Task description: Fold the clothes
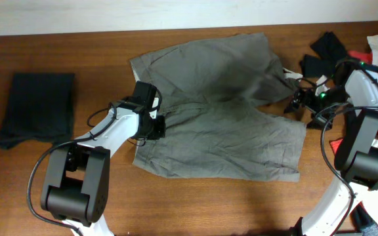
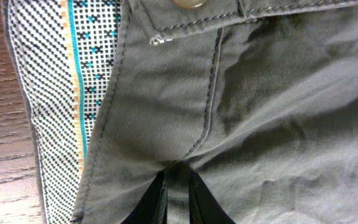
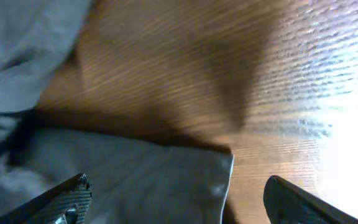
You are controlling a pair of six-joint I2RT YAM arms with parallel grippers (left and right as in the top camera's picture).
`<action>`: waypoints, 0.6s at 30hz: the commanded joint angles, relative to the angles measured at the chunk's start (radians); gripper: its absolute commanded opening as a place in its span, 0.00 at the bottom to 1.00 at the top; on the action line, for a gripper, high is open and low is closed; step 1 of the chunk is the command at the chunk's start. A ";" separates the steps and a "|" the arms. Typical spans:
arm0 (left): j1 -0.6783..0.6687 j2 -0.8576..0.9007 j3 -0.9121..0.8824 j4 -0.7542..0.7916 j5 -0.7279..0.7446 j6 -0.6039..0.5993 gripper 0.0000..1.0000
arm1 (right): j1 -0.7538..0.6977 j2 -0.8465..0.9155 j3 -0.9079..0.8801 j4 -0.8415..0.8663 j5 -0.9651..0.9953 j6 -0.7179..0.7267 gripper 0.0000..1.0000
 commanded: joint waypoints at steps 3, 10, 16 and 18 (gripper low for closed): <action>0.001 0.015 -0.012 0.002 0.012 -0.010 0.14 | 0.008 0.015 -0.071 0.092 -0.053 0.035 0.64; 0.001 0.015 -0.012 0.002 0.011 -0.010 0.14 | -0.008 0.014 0.014 0.055 -0.187 -0.027 0.04; 0.001 0.015 -0.012 0.002 0.011 -0.010 0.13 | -0.026 0.010 0.079 -0.032 -0.146 -0.142 0.04; 0.001 0.015 -0.012 0.002 0.011 -0.010 0.13 | -0.037 0.010 0.079 -0.037 -0.083 -0.142 0.04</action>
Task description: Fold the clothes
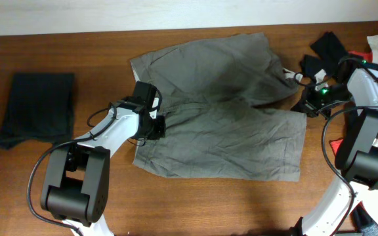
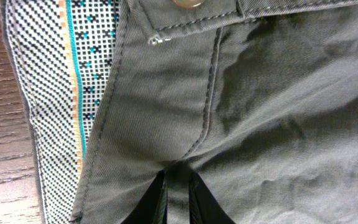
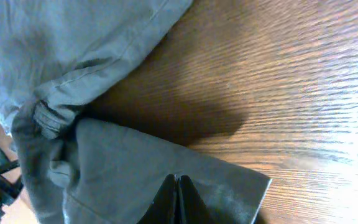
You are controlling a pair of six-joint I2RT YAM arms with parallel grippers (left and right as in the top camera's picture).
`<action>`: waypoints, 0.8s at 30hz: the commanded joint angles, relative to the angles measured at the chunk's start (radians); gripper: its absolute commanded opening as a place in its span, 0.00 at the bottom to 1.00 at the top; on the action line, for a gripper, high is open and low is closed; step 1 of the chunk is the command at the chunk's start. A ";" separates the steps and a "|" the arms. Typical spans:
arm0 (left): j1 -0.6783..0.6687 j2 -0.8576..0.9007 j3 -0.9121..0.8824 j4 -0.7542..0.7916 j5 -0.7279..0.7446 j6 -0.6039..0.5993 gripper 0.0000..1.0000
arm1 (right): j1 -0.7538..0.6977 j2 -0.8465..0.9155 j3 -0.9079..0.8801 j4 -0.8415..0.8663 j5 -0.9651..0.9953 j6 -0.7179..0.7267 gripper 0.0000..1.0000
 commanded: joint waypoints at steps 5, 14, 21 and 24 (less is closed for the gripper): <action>0.001 0.015 -0.012 0.002 0.010 -0.010 0.14 | -0.028 0.000 0.016 -0.005 0.261 0.014 0.10; 0.001 0.015 -0.012 0.003 0.011 -0.010 0.13 | -0.028 0.000 0.034 0.081 0.269 0.038 0.29; 0.001 0.015 -0.012 0.003 0.011 -0.010 0.13 | -0.010 -0.027 0.248 -0.215 -0.129 -0.170 0.25; 0.001 0.015 -0.012 0.003 0.011 -0.010 0.13 | 0.024 -0.037 0.259 -0.247 -0.100 -0.187 0.18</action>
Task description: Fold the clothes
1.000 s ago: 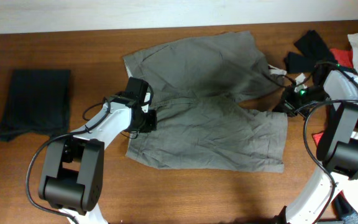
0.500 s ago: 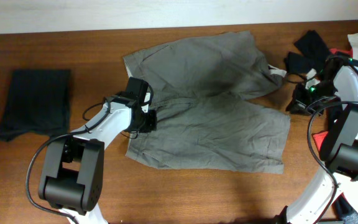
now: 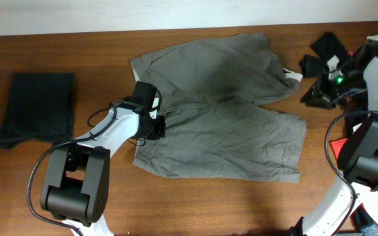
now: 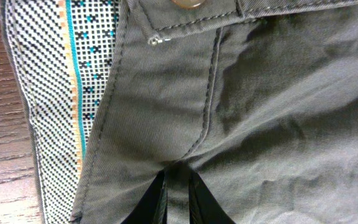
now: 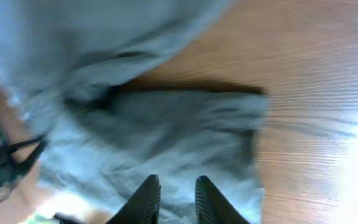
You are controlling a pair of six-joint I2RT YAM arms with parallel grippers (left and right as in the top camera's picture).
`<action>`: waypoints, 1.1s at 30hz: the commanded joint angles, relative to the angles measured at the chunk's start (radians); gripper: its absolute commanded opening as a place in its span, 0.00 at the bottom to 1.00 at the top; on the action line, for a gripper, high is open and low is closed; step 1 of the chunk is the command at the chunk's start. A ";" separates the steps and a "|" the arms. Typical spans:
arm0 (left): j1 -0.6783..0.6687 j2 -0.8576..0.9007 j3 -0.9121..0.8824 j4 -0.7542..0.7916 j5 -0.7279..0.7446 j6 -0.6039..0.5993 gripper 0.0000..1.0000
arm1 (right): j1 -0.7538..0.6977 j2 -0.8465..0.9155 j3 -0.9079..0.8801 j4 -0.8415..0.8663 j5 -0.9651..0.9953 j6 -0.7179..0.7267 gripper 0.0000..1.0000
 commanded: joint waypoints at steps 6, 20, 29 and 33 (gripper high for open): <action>0.001 0.015 -0.012 0.006 0.018 -0.010 0.13 | 0.124 -0.001 -0.066 0.072 -0.051 -0.066 0.04; 0.001 0.015 -0.012 0.002 0.010 -0.010 0.14 | 0.129 0.011 -0.449 0.500 0.289 0.115 0.04; 0.001 0.015 -0.012 0.005 0.009 -0.010 0.13 | 0.082 0.011 -0.449 0.613 0.401 0.161 0.18; 0.001 0.015 -0.012 0.006 0.010 -0.010 0.14 | 0.071 0.011 -0.430 0.641 0.371 0.171 0.28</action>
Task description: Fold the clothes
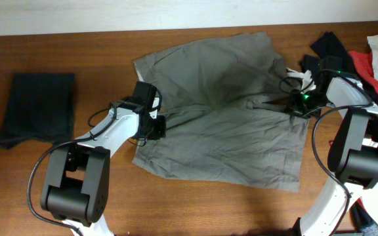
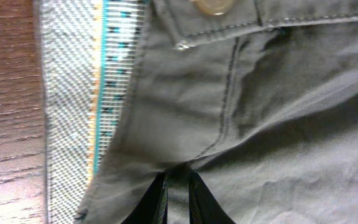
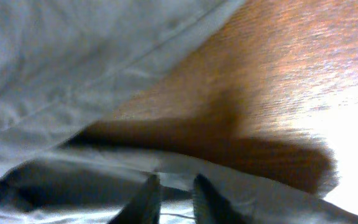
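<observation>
Grey shorts [image 1: 228, 131] lie spread on the wooden table [image 1: 195, 210], waistband to the left, legs to the right. My left gripper [image 1: 155, 126] is shut on the fly area by the waistband. In the left wrist view its tips [image 2: 180, 199] pinch grey cloth below the button [image 2: 215, 6] and beside the patterned lining [image 2: 79, 106]. My right gripper [image 1: 298, 102] sits where the two leg hems meet. In the blurred right wrist view it [image 3: 174, 194] has its fingers close together, with a pale cloth edge between them.
A folded black garment [image 1: 37, 108] lies at the far left. A pile of black, red and white clothes [image 1: 363, 52] sits at the back right corner, just behind the right arm. Bare wood [image 3: 278, 74] shows beside the hem.
My right gripper was off the shorts, near the black clothes, and is now down at the leg hems. The shorts have shifted slightly right and the lower leg reaches further forward. The left gripper holds as before.
The left gripper stayed shut at the waistband throughout. The right gripper was open over the lower leg's hem corner, then shut on that hem, then away from the shorts with its fingers slightly apart. Now it is back on the cloth between the legs.
</observation>
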You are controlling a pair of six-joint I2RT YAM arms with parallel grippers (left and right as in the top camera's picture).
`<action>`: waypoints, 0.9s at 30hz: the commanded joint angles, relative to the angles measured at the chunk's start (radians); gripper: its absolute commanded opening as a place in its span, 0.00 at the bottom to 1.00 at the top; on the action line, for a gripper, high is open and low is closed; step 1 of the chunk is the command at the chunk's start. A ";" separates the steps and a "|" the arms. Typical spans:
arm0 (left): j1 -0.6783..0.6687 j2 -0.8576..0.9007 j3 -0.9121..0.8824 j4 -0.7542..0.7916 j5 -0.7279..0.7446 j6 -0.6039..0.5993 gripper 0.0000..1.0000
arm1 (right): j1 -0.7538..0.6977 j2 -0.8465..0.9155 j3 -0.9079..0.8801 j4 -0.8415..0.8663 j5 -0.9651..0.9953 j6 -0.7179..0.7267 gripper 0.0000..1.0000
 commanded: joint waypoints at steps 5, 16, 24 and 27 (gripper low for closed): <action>0.002 0.015 -0.011 0.001 -0.004 -0.010 0.14 | -0.033 0.018 0.134 -0.112 -0.019 -0.046 0.38; 0.002 -0.038 0.012 -0.021 0.011 0.015 0.08 | -0.033 0.002 0.525 -0.621 0.023 -0.067 0.43; 0.002 -0.394 0.090 -0.092 -0.003 0.018 0.09 | -0.032 -0.143 0.527 -0.683 0.039 -0.010 0.43; 0.002 -0.544 0.090 -0.126 -0.047 0.016 0.13 | -0.032 -0.218 0.526 -0.742 0.039 -0.010 0.45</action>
